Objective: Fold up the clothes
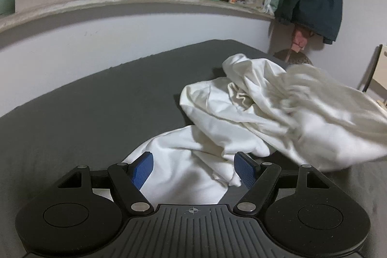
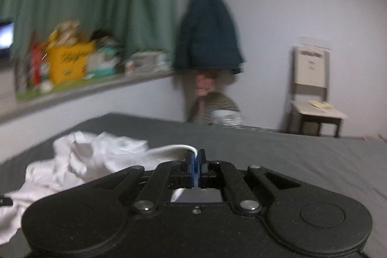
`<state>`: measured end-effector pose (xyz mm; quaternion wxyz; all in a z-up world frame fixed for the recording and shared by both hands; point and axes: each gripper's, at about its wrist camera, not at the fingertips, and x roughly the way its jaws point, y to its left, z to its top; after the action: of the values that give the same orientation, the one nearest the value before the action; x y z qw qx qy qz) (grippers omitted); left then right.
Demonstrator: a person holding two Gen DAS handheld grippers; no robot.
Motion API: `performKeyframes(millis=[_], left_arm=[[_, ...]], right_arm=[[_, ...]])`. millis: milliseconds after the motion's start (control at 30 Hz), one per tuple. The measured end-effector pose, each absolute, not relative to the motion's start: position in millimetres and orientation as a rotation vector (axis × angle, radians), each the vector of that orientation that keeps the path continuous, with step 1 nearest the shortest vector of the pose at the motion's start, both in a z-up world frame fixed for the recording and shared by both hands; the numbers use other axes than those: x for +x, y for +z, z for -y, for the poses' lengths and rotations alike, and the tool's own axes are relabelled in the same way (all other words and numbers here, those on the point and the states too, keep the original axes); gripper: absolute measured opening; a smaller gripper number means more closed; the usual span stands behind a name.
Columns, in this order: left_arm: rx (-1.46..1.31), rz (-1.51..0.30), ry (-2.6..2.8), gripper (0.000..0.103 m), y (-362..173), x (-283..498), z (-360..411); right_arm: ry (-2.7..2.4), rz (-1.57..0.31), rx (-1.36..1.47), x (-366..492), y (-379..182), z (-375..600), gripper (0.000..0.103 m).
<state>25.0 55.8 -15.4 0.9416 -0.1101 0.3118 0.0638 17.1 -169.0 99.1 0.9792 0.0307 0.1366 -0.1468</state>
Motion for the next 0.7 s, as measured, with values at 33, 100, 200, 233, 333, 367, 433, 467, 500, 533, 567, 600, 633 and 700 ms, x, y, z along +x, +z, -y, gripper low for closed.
performKeyframes(millis=[33,100,200,233,333,367,433,467,500,533,567,600,633,700], left_arm=[[-0.225,-0.628,0.125,0.076,-14,24,-56],[-0.227,-0.611,0.116,0.076,-11,21,-56],[-0.225,-0.586,0.099,0.076,-6,18,-55],[-0.221,-0.583,0.094,0.076,-5,17,-54],[-0.202,-0.594,0.078,0.076,-5,19,-51],[-0.196,-0.601,0.073,0.076,-5,19,-50],[-0.187,-0.628,0.063,0.09,-6,21,-47],[-0.181,-0.635,0.066,0.093,-7,20,-45],[-0.173,-0.636,0.071,0.094,-7,19,-43],[-0.165,-0.637,0.071,0.094,-7,19,-42],[-0.158,-0.639,0.072,0.094,-7,19,-40],[-0.157,-0.644,0.069,0.094,-8,19,-40],[-0.166,-0.655,0.062,0.094,-9,20,-40],[-0.173,-0.674,0.051,0.094,-11,22,-39]], right_arm=[[-0.331,-0.258,0.08,7,102,181,0.002],[-0.403,-0.223,0.116,-14,108,206,0.002],[-0.582,-0.176,0.166,-38,109,235,0.003],[-0.65,-0.163,0.187,-45,108,245,0.003],[-0.75,-0.263,0.189,-40,90,262,0.003],[-0.748,-0.31,0.173,-34,80,261,0.003],[-0.739,-0.396,0.107,-22,63,249,0.008],[-0.724,-0.427,0.079,-16,57,241,0.011],[-0.703,-0.453,0.061,-9,54,234,0.024],[-0.682,-0.46,0.048,-4,52,227,0.038],[-0.663,-0.443,0.04,-2,52,222,0.044],[-0.644,-0.427,0.033,0,53,217,0.053],[-0.624,-0.41,0.025,3,53,211,0.056],[-0.547,-0.373,-0.012,3,54,194,0.059]])
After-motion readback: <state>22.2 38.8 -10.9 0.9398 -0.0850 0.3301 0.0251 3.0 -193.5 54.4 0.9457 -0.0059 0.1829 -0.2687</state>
